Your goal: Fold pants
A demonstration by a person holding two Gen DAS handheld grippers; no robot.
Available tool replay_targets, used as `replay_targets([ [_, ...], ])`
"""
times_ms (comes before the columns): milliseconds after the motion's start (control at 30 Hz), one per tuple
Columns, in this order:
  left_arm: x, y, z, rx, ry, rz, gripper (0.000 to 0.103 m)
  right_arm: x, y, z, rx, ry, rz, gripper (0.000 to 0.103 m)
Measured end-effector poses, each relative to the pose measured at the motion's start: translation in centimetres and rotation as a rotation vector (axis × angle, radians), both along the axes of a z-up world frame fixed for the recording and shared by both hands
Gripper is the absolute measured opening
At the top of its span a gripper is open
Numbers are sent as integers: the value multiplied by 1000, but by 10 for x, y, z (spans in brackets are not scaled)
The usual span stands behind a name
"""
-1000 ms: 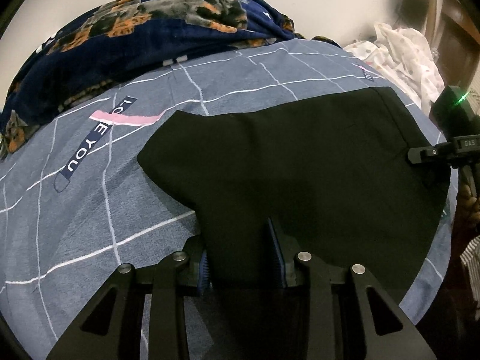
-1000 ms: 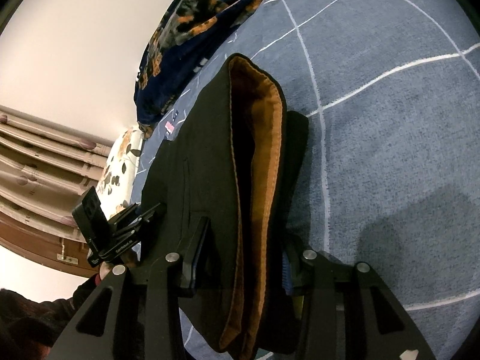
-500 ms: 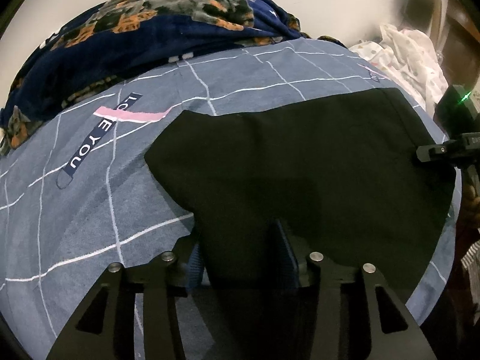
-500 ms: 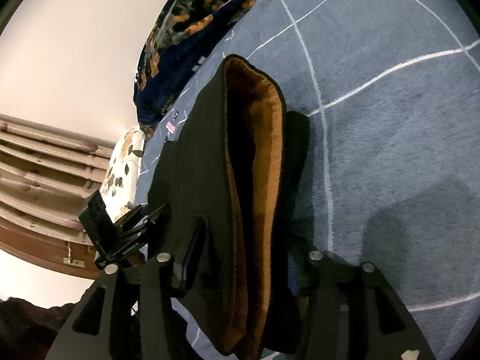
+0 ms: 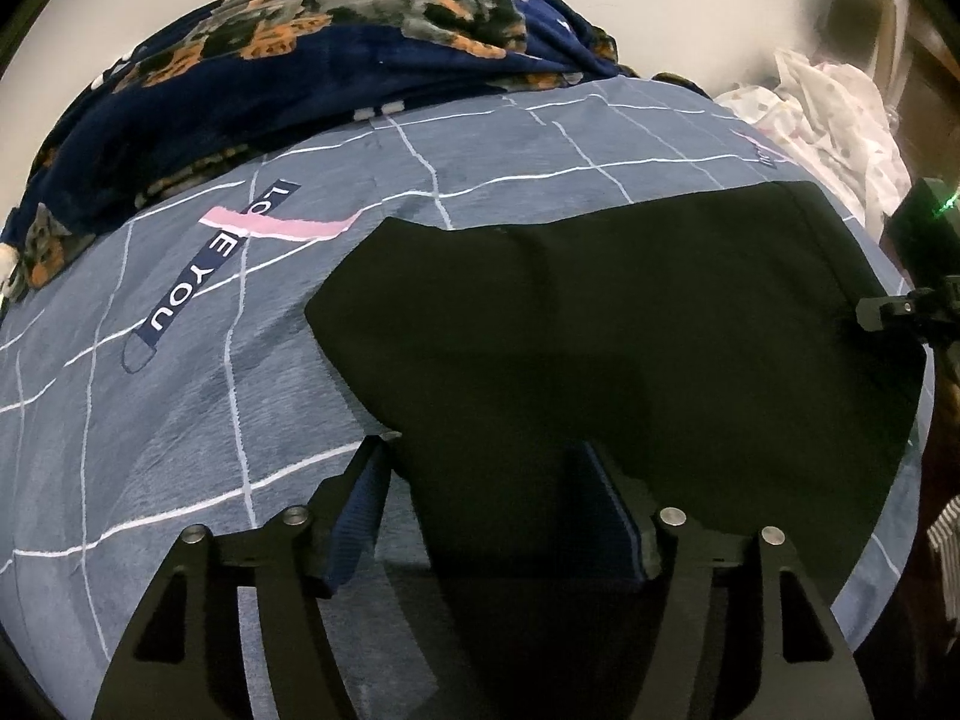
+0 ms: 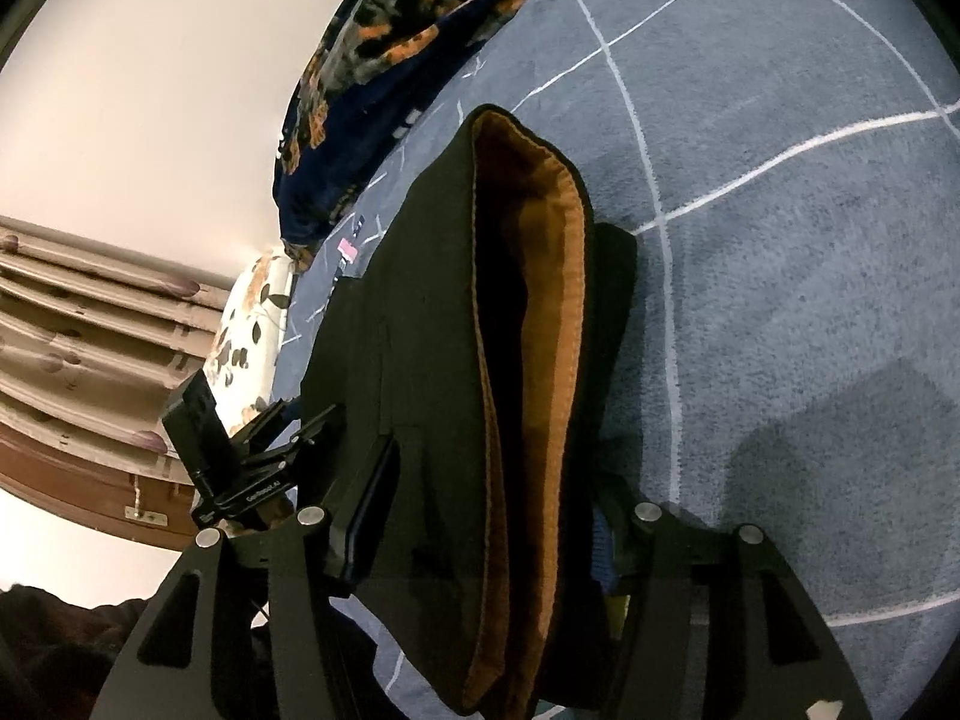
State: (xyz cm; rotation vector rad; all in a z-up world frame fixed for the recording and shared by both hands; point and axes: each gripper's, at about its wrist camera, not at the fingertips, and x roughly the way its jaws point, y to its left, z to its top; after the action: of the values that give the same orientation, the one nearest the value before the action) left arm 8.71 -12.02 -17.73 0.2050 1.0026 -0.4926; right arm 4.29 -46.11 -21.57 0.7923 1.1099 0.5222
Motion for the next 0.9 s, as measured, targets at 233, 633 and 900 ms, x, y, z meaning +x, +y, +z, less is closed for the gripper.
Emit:
replay_targets([
  [233, 5, 8, -1, -30, 51, -8, 77, -1, 0, 0, 1, 0, -3, 52],
  [633, 19, 71, -12, -515, 472, -111, 77, -4, -1, 0, 13, -8, -16, 53],
  [900, 31, 55, -22, -629, 612, -181, 77, -8, 2, 2, 13, -17, -17, 57],
])
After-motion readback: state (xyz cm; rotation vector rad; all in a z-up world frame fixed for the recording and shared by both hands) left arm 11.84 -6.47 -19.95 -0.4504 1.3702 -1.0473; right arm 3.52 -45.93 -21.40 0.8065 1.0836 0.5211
